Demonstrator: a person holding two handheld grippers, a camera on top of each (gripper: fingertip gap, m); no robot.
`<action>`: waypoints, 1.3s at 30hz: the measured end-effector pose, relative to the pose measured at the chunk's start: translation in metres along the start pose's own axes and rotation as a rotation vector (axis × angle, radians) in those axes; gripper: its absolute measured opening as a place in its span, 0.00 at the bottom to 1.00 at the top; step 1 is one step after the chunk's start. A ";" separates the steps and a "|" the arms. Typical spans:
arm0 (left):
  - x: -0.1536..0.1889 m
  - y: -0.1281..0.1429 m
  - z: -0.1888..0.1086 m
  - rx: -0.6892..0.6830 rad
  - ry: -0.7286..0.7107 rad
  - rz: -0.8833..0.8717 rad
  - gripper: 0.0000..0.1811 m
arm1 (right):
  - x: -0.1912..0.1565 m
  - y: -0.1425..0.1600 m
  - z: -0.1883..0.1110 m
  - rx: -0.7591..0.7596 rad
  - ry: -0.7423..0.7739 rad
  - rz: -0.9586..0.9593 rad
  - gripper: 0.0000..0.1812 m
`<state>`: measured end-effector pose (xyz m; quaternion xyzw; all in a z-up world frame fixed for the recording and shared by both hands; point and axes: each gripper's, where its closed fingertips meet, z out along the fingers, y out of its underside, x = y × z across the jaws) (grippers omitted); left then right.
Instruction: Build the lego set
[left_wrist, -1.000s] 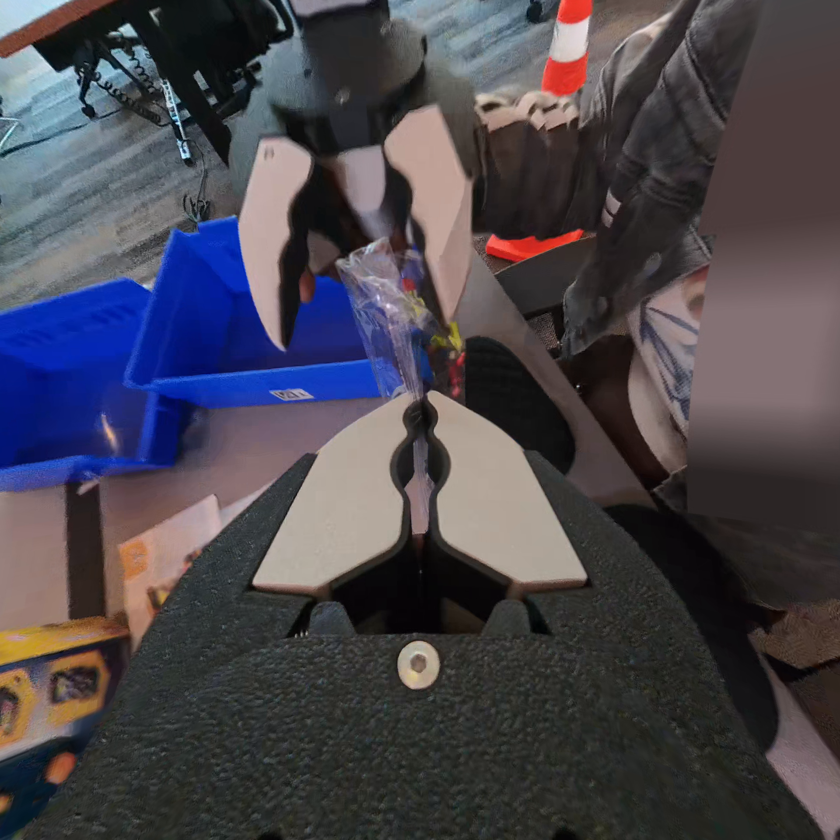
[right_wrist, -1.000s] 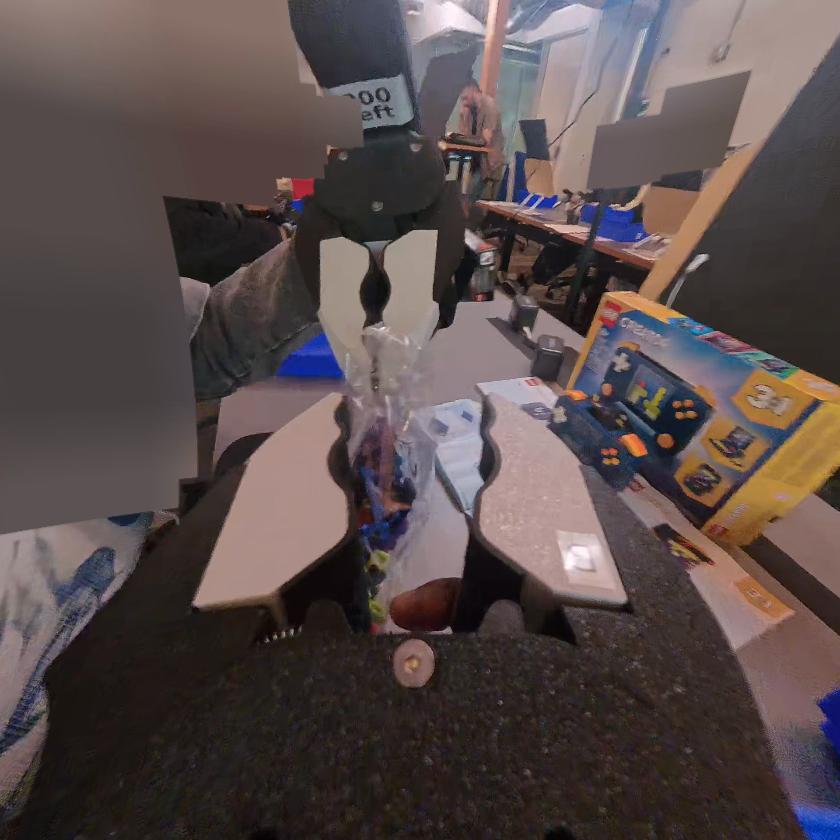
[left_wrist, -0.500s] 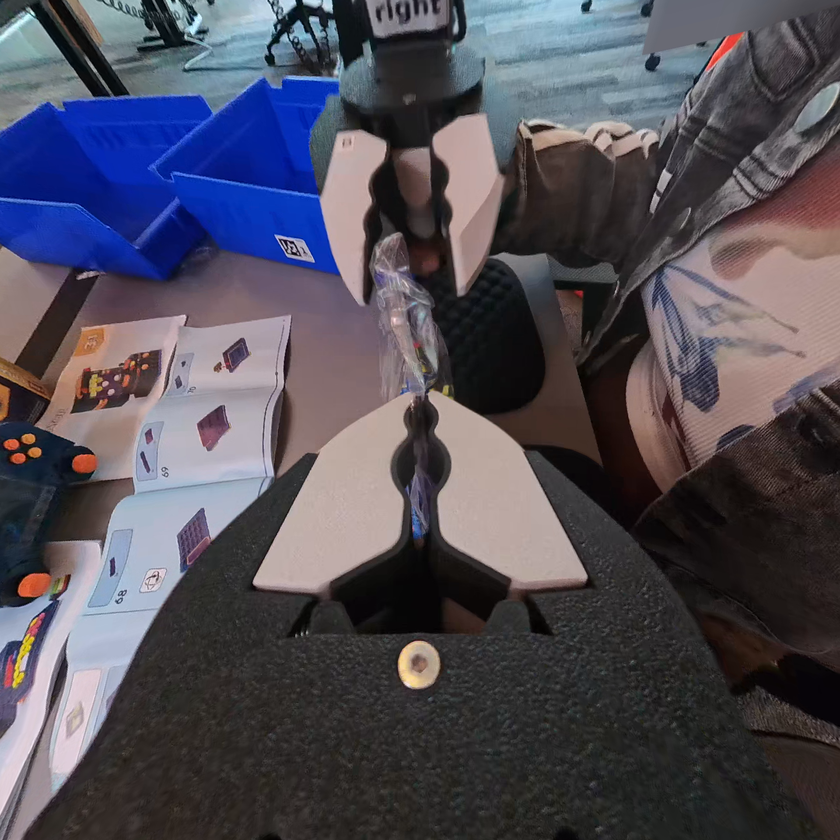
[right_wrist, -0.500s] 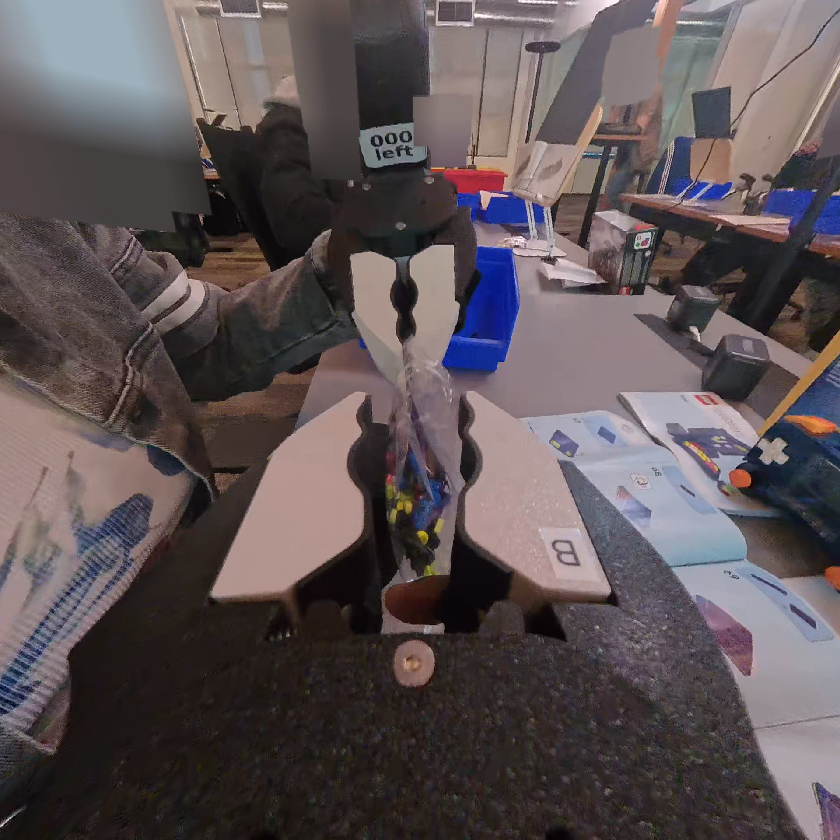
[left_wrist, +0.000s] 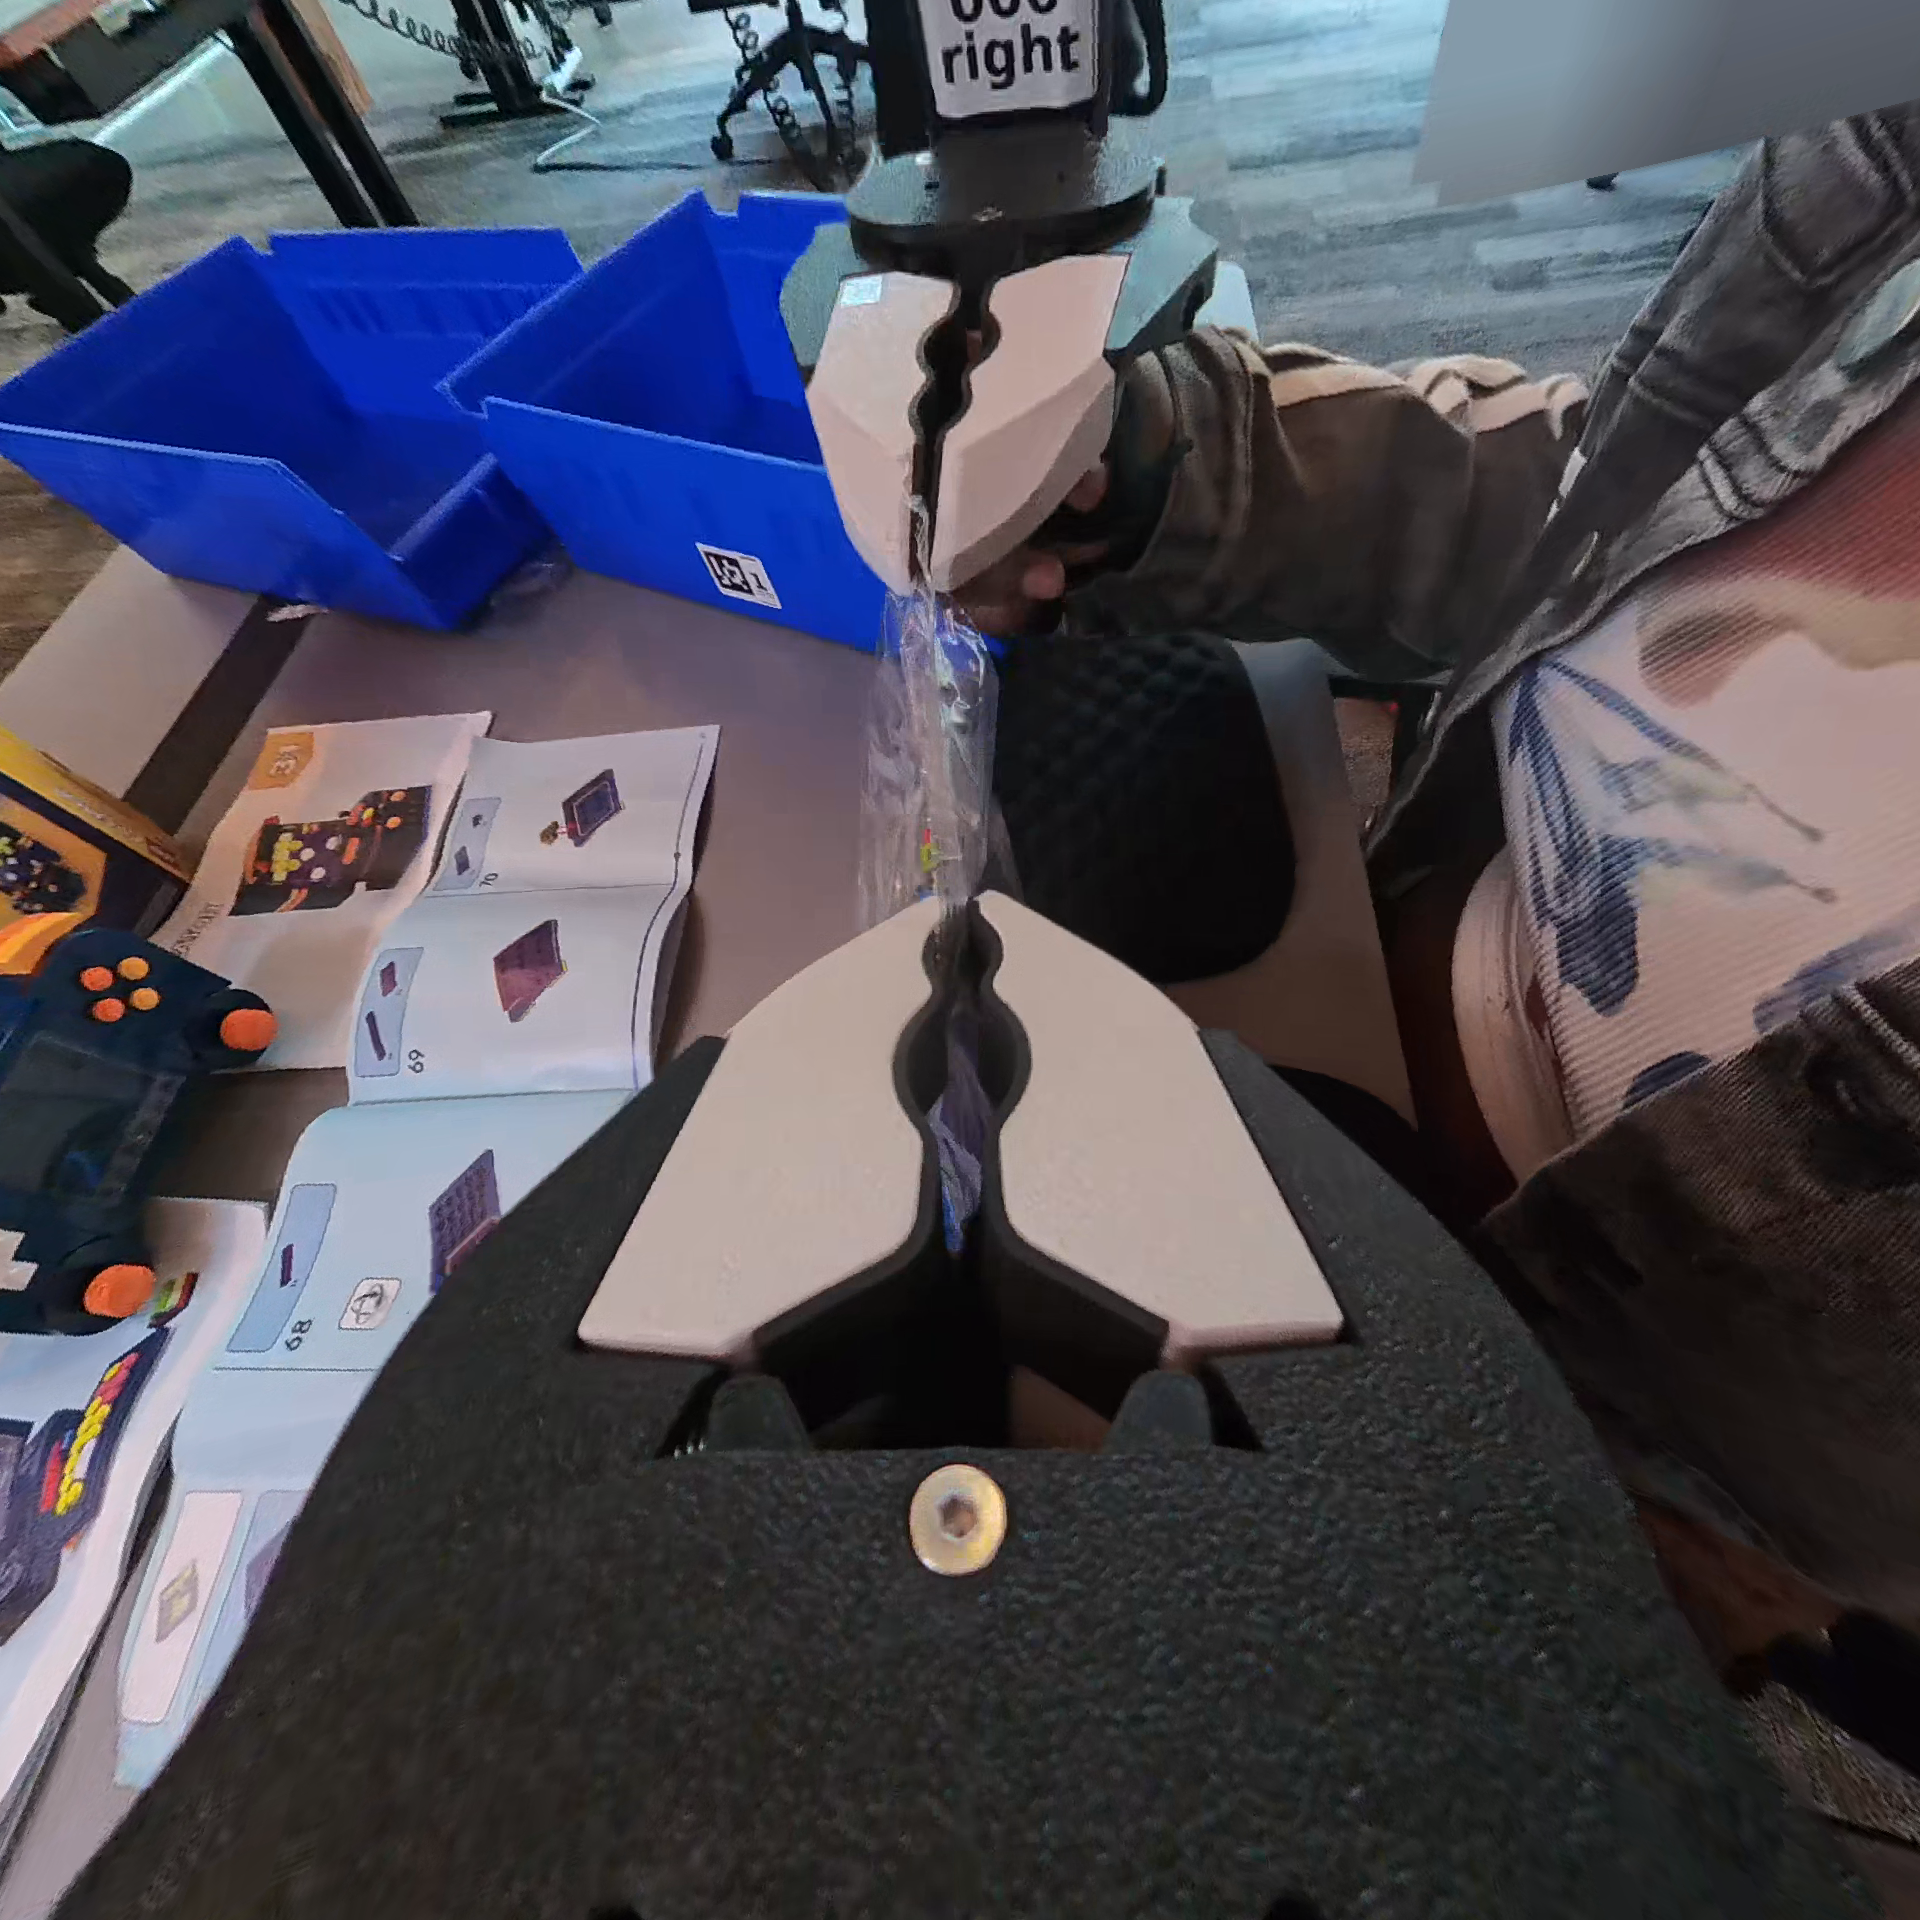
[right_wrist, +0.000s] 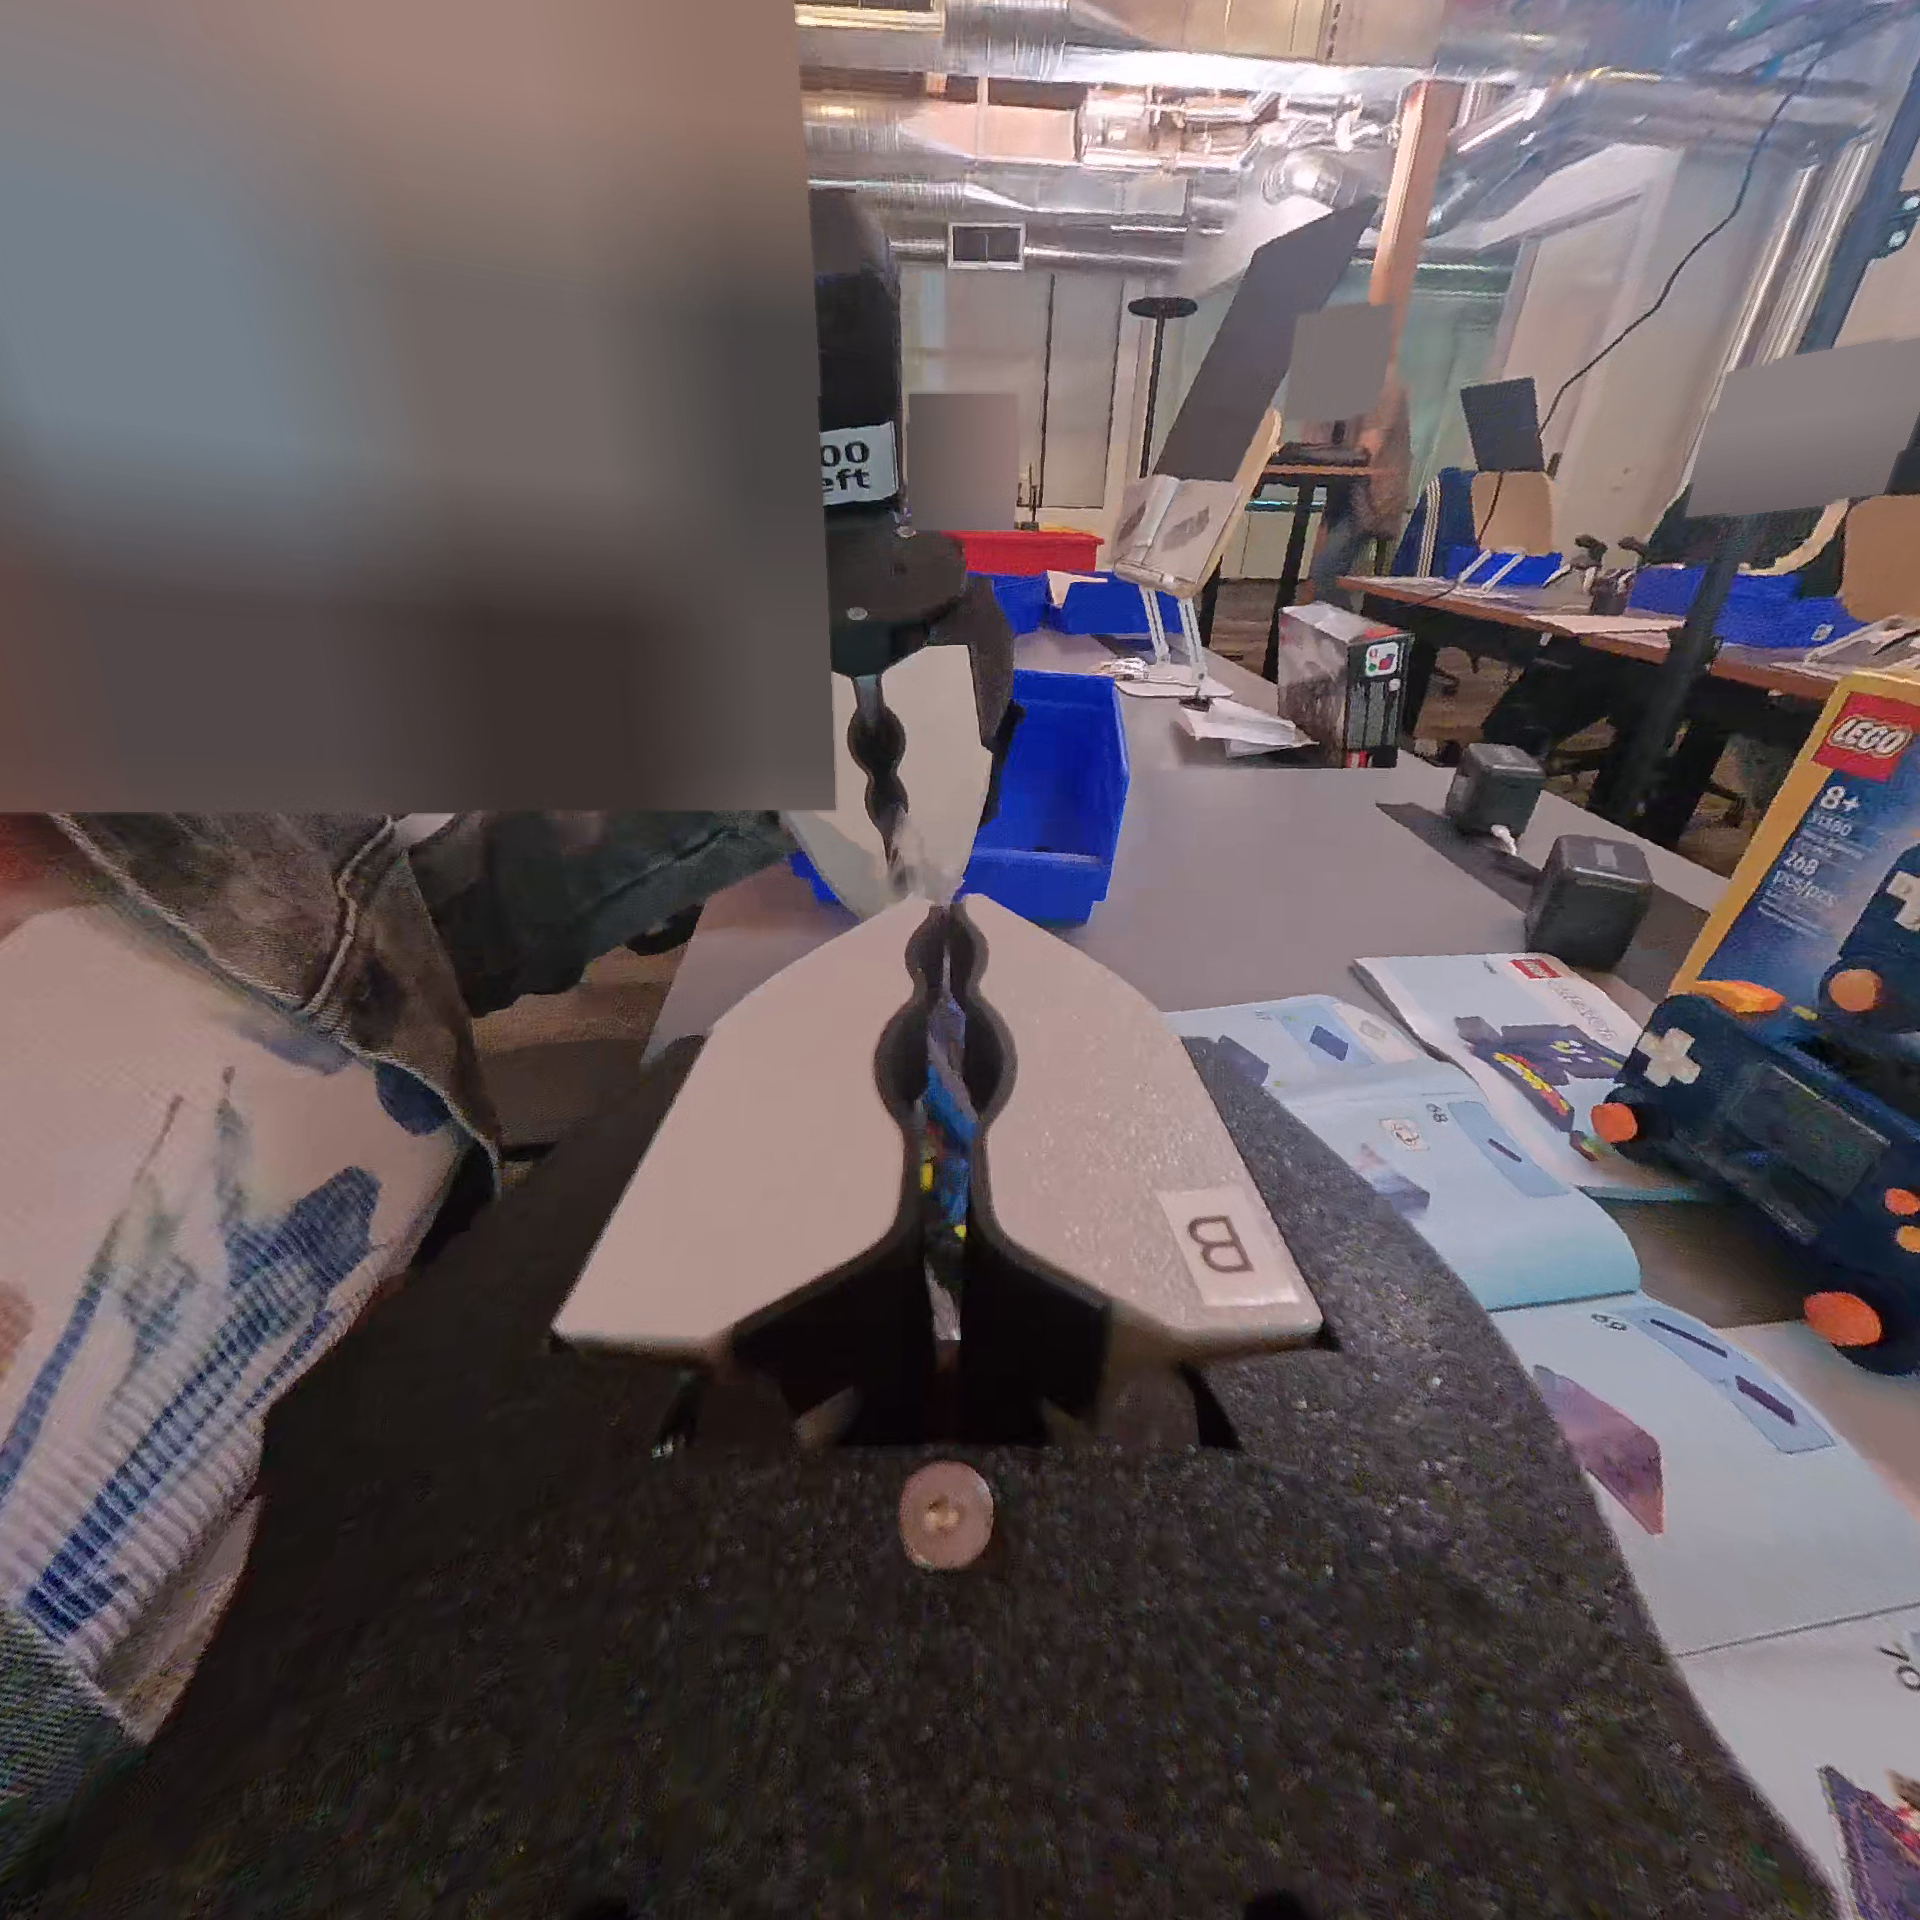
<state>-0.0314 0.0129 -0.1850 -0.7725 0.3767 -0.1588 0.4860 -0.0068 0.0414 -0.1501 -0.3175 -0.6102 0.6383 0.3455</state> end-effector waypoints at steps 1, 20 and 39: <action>0.002 0.002 0.001 -0.008 0.015 -0.002 0.00 | 0.000 0.001 -0.002 0.018 -0.003 0.015 0.00; -0.003 0.014 0.013 -0.084 0.023 -0.008 0.00 | 0.002 0.011 0.008 -0.087 -0.033 -0.115 0.00; -0.011 -0.009 0.046 -0.154 -0.127 0.196 0.00 | 0.003 0.027 0.004 -0.266 0.020 -0.195 0.04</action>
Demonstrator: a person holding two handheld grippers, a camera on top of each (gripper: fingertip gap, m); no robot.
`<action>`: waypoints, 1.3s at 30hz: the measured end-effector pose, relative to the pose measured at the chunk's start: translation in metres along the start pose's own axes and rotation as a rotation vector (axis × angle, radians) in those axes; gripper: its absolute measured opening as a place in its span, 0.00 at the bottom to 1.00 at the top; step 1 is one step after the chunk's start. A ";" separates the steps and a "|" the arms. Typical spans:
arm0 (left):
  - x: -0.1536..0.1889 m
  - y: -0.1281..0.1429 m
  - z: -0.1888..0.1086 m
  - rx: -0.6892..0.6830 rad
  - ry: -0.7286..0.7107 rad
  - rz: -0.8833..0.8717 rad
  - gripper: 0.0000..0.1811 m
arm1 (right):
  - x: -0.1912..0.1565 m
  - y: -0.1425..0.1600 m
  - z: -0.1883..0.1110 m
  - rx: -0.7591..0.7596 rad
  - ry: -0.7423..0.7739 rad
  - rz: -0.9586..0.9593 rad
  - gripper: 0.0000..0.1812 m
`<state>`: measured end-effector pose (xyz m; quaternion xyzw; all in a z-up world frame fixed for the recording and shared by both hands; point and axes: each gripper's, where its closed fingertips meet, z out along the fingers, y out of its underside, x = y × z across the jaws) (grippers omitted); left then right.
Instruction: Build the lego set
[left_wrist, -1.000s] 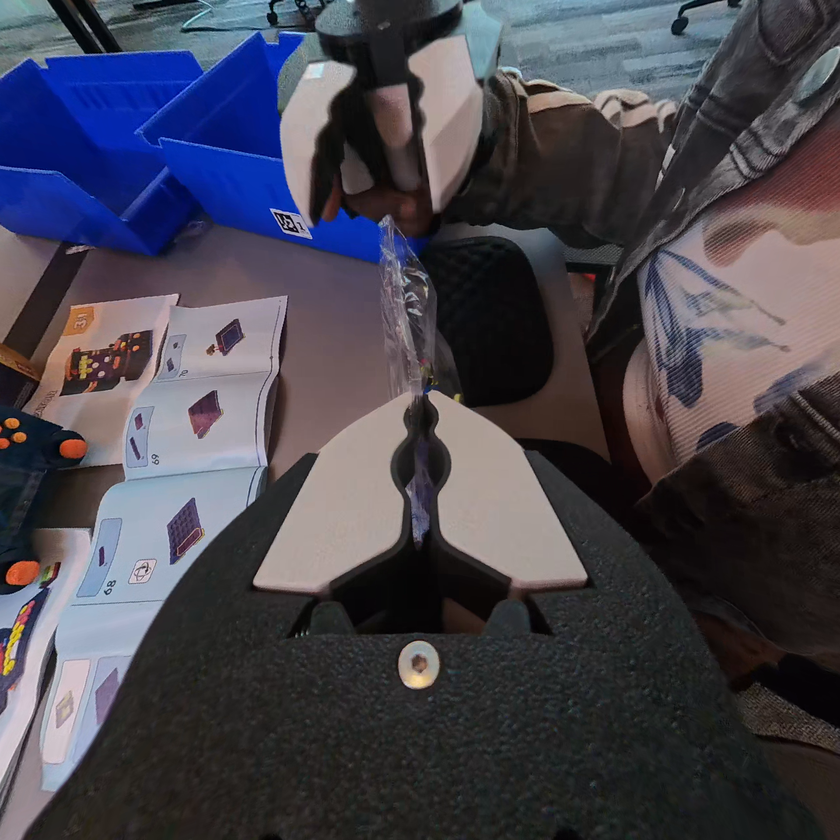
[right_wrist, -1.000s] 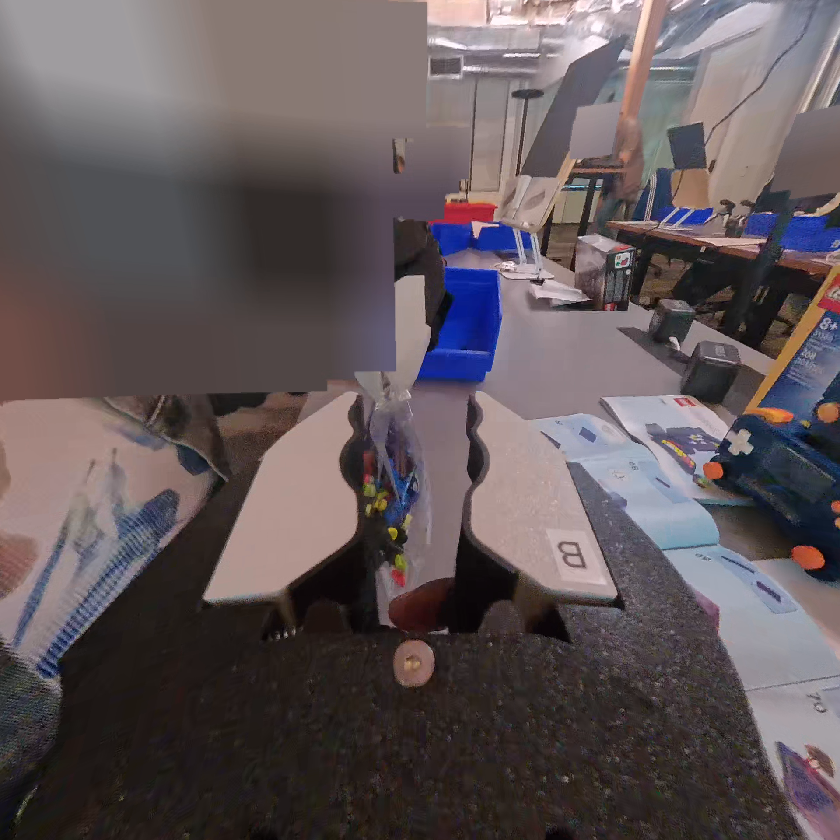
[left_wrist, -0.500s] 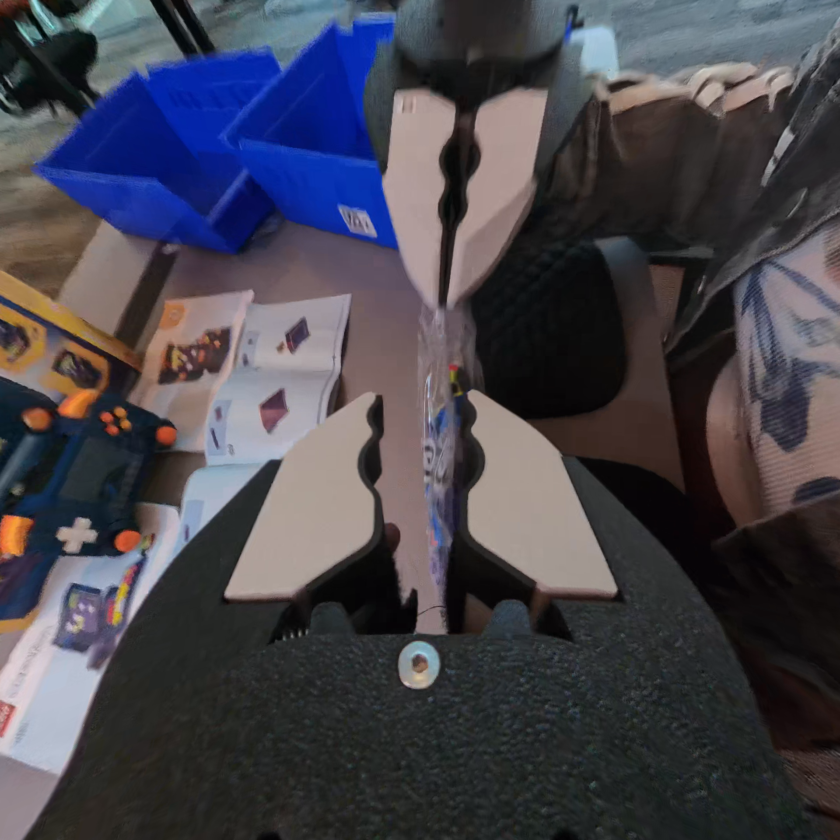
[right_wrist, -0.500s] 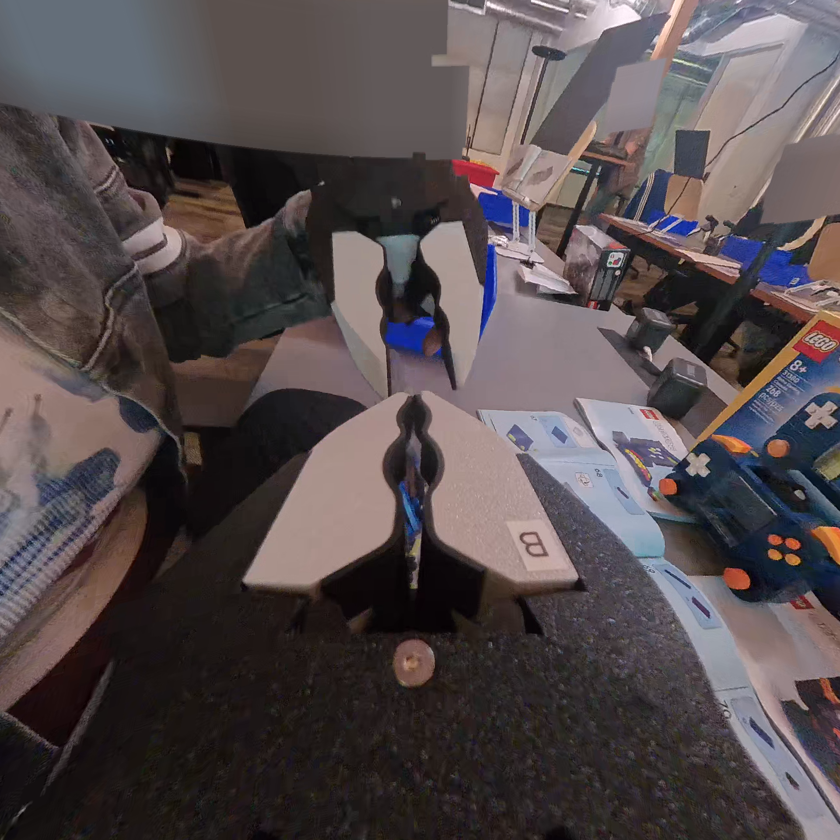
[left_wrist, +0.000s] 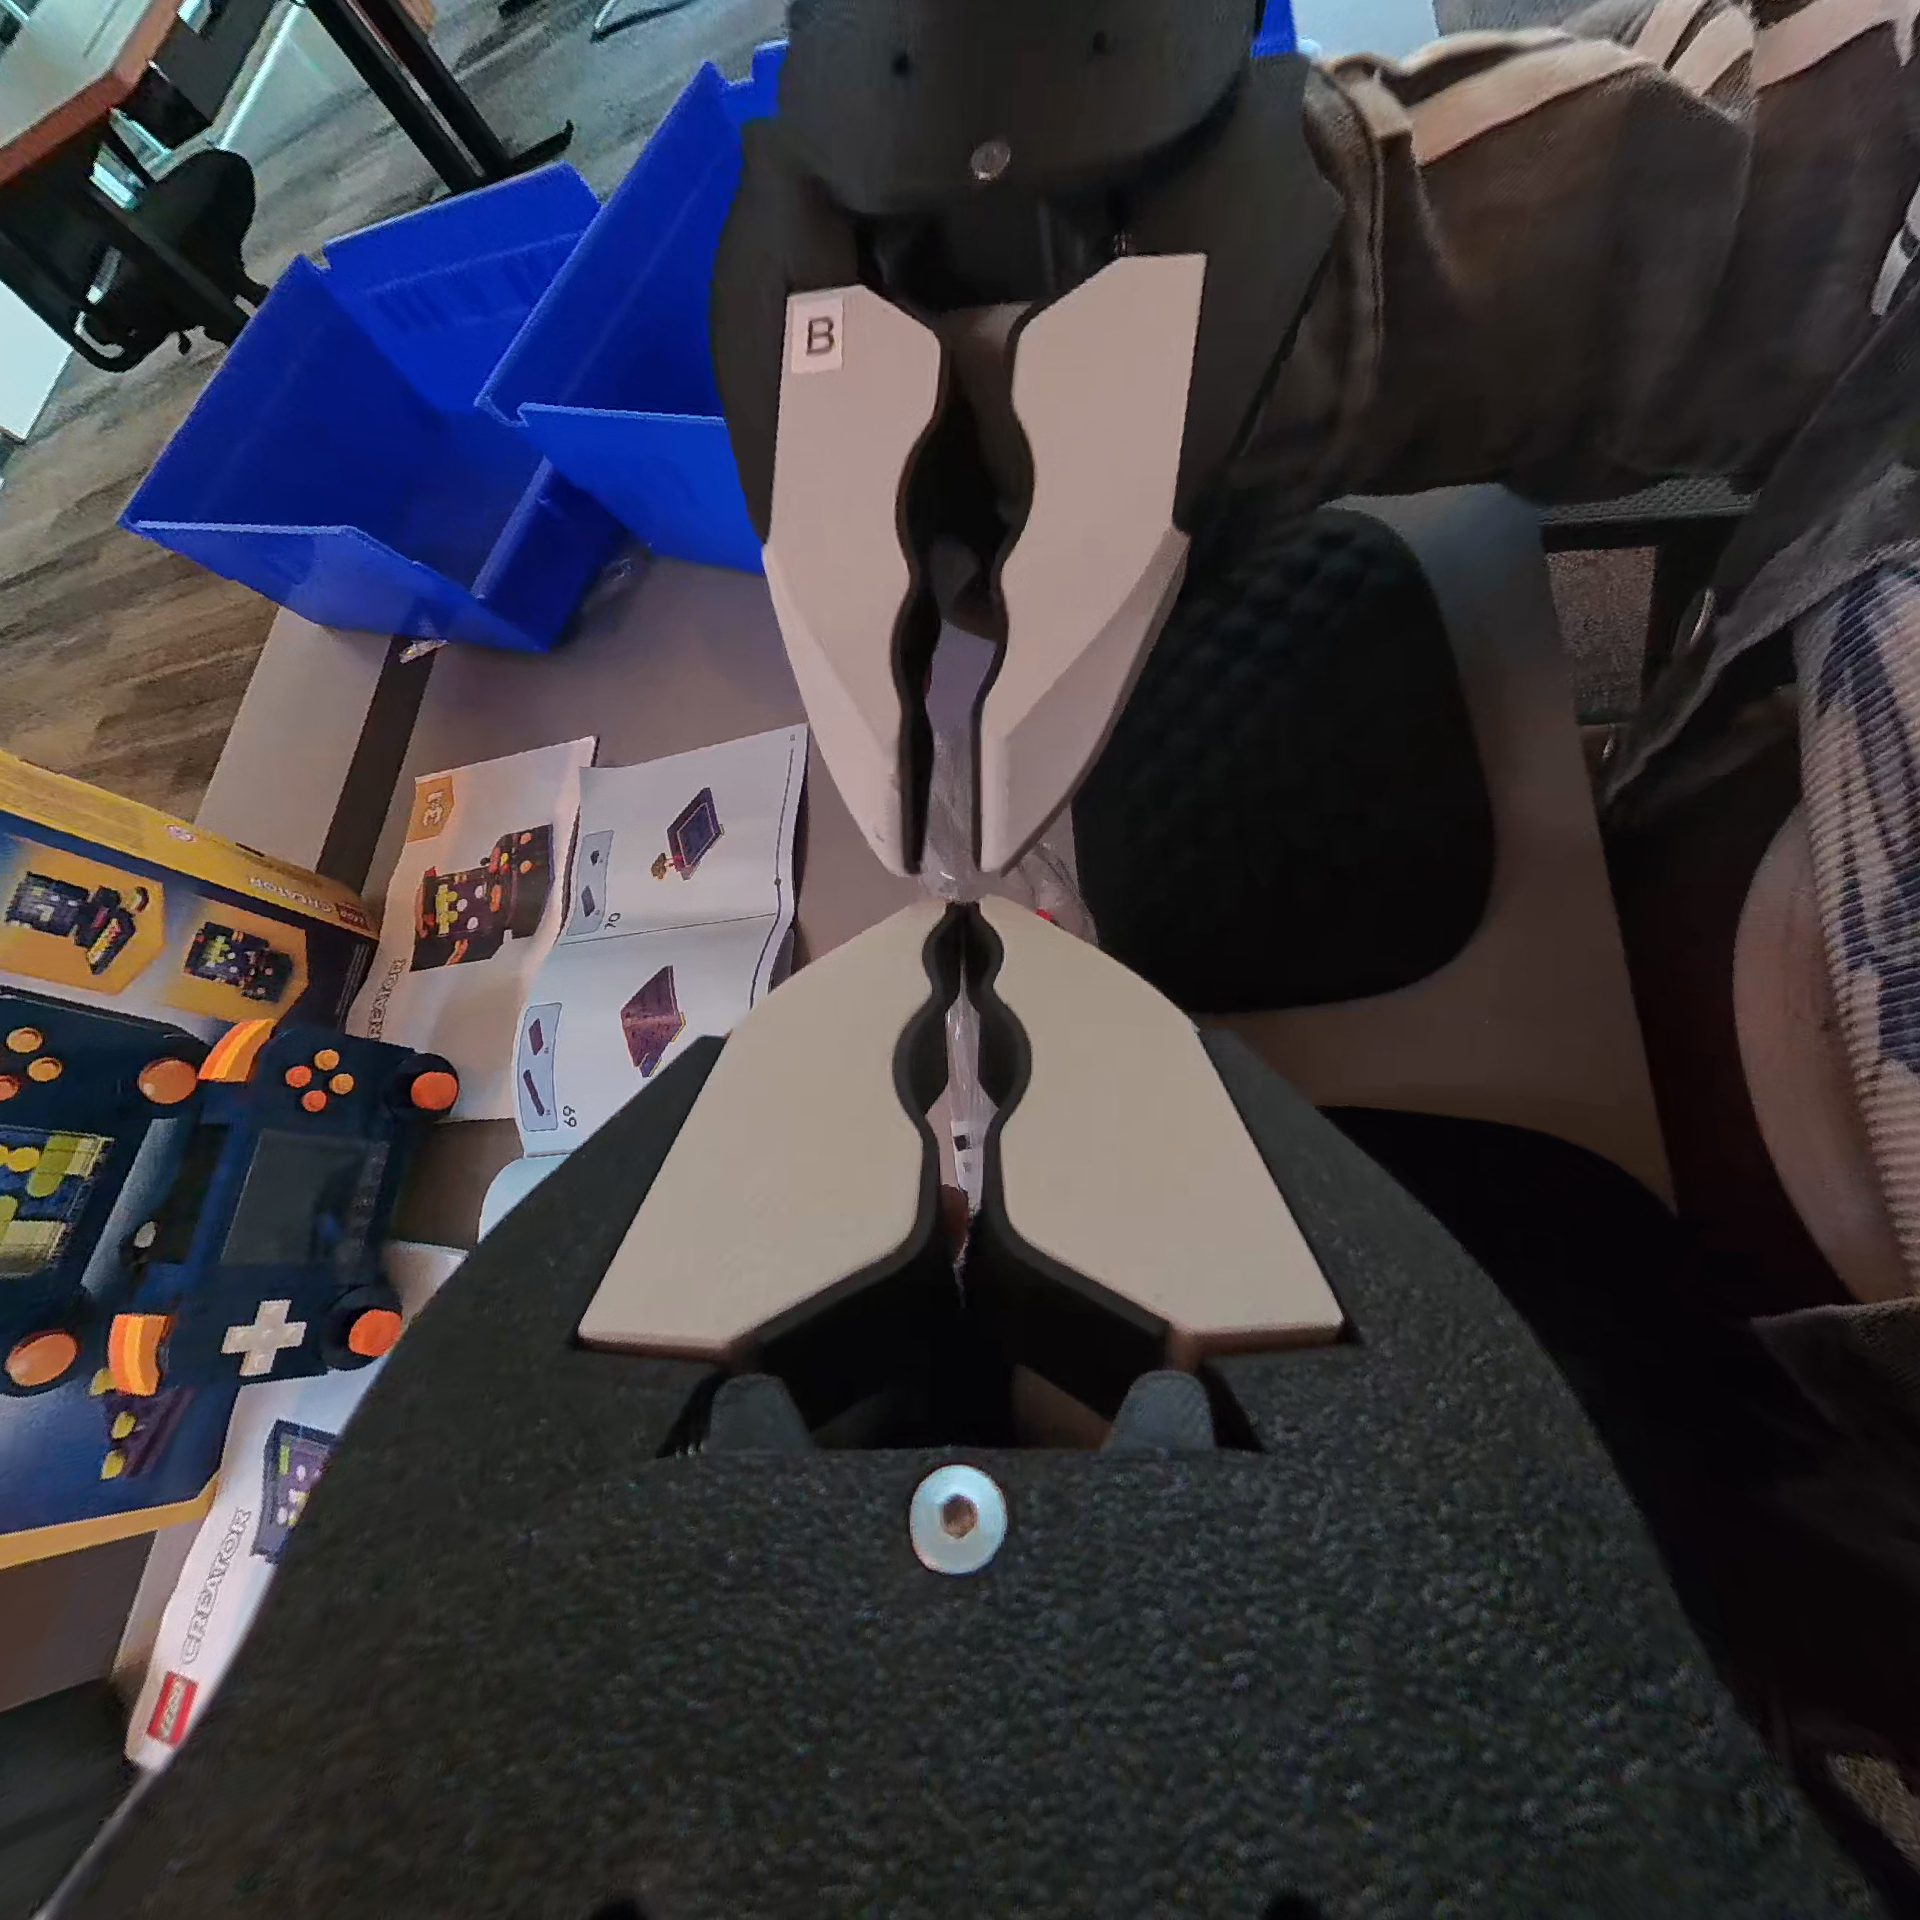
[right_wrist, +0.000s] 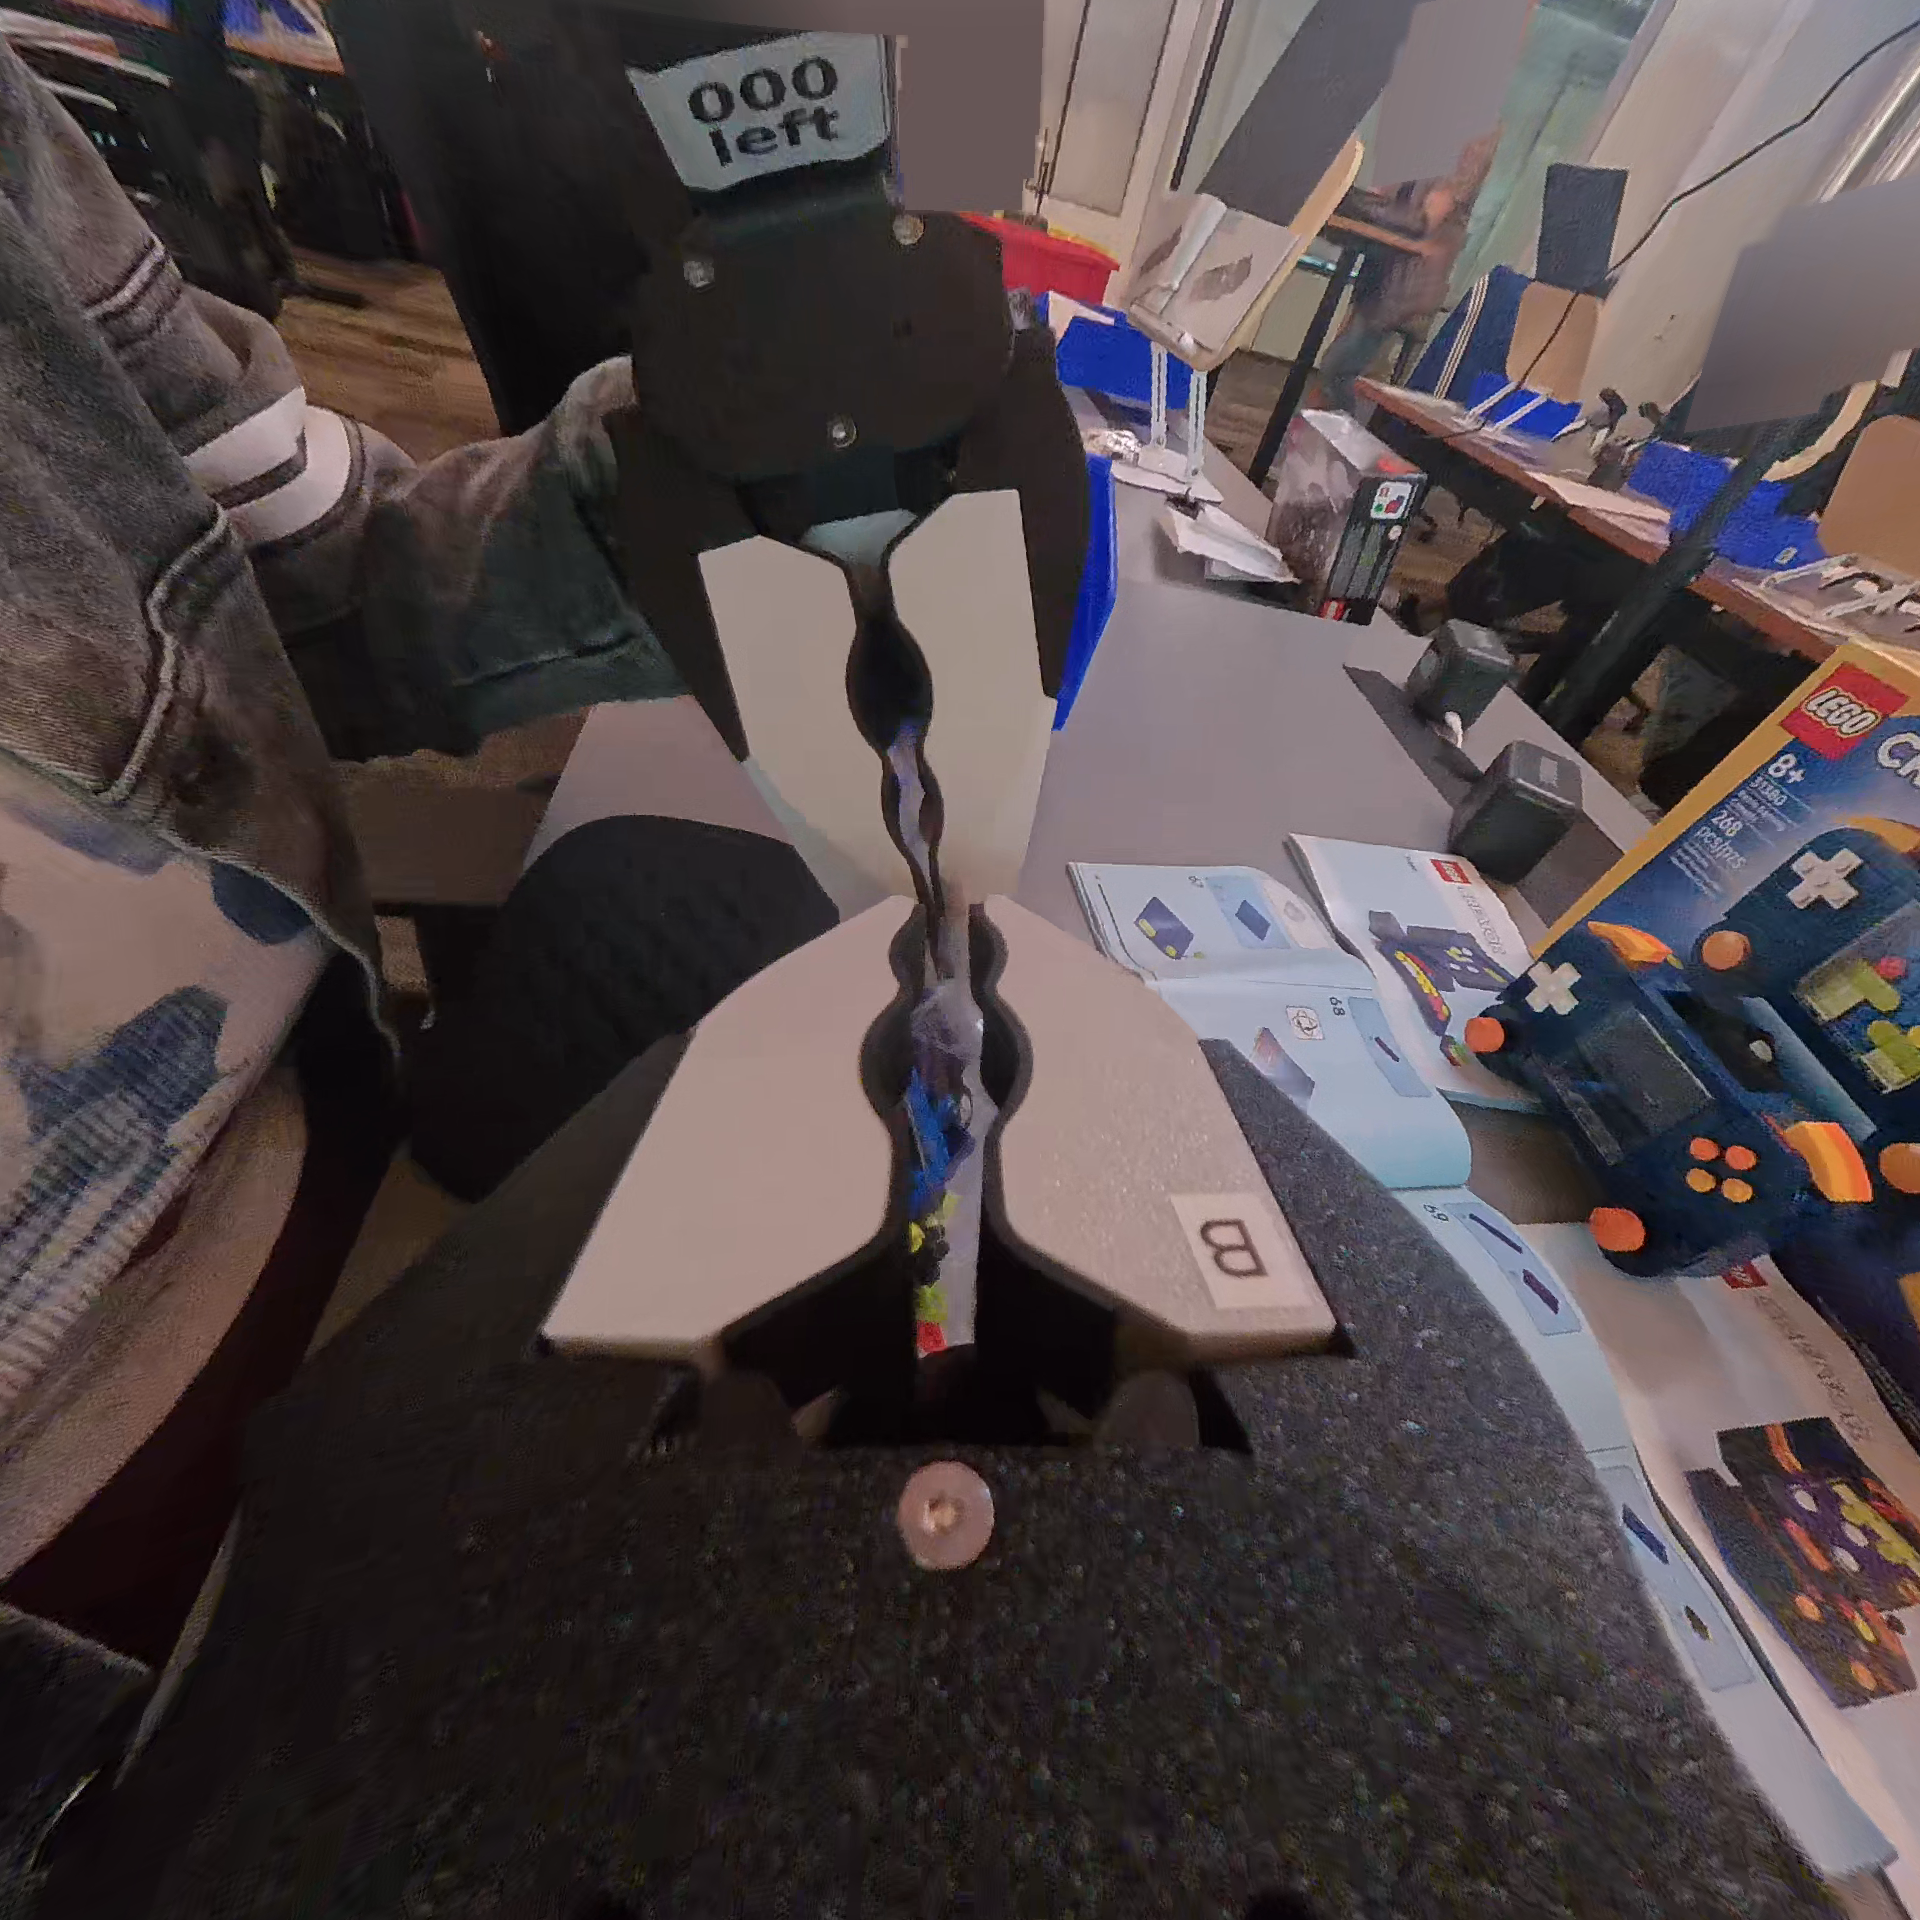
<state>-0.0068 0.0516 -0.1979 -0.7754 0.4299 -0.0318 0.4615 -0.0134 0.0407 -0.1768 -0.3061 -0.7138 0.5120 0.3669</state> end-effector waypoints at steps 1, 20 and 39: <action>0.001 0.000 0.001 -0.006 0.007 0.007 0.00 | 0.000 0.002 0.001 -0.025 -0.003 -0.004 0.00; -0.010 0.017 0.014 -0.254 -0.263 0.220 0.00 | 0.009 0.028 0.004 -0.022 0.103 0.445 0.00; 0.058 0.082 0.051 -0.426 -0.254 0.190 0.00 | -0.035 0.113 0.024 -0.340 0.349 0.562 0.00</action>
